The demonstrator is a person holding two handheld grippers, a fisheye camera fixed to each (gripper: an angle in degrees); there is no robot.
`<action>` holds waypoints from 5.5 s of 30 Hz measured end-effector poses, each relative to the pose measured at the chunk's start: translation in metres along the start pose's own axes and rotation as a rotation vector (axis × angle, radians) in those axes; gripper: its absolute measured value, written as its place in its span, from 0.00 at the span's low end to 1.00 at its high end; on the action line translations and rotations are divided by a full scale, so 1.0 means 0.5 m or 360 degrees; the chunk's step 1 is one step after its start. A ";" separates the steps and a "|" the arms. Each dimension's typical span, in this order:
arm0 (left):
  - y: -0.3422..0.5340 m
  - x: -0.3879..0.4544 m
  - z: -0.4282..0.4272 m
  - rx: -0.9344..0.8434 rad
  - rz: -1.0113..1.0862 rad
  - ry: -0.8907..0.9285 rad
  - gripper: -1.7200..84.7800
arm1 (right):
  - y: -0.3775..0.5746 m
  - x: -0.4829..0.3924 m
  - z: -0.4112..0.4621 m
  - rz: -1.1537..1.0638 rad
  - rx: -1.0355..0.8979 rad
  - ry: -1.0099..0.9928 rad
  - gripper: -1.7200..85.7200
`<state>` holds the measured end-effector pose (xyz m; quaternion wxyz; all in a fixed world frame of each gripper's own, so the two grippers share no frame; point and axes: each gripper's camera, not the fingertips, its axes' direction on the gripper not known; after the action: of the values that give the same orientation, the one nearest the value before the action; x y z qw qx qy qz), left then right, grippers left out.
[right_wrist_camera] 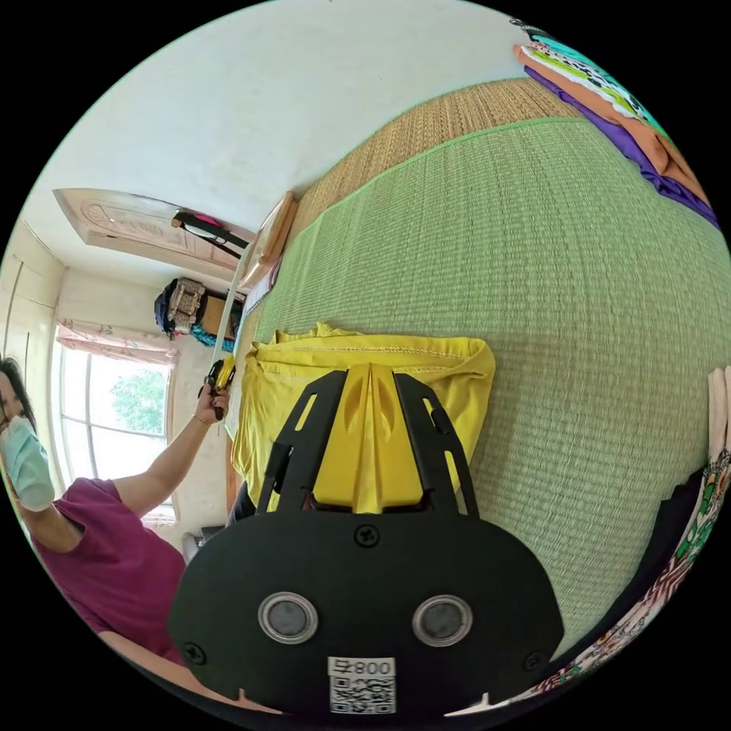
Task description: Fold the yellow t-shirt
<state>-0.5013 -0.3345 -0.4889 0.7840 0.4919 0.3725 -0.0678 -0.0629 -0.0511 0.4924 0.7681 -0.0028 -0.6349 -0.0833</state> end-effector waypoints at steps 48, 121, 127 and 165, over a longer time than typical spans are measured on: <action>-0.009 -0.082 0.225 -0.0265 0.0004 -0.0371 0.03 | -0.010 -0.474 0.374 -0.0776 -0.0170 0.1223 0.08; -0.037 0.250 0.135 -0.0059 0.0458 -0.0829 0.03 | -0.041 -0.265 0.072 -0.0489 -0.0048 0.0857 0.05; -0.040 0.246 0.178 -0.0234 0.0458 -0.1124 0.03 | -0.019 -0.253 -0.050 -0.0420 0.0122 0.0715 0.03; 0.376 0.346 -0.316 -0.0124 0.0154 -0.0797 0.11 | 0.462 -0.103 -0.448 0.0206 0.0103 0.0248 0.11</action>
<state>-0.3706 -0.0644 -0.5039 0.8725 0.4464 0.1453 -0.1355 0.1764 0.1585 0.4224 0.8187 -0.0125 -0.5740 -0.0127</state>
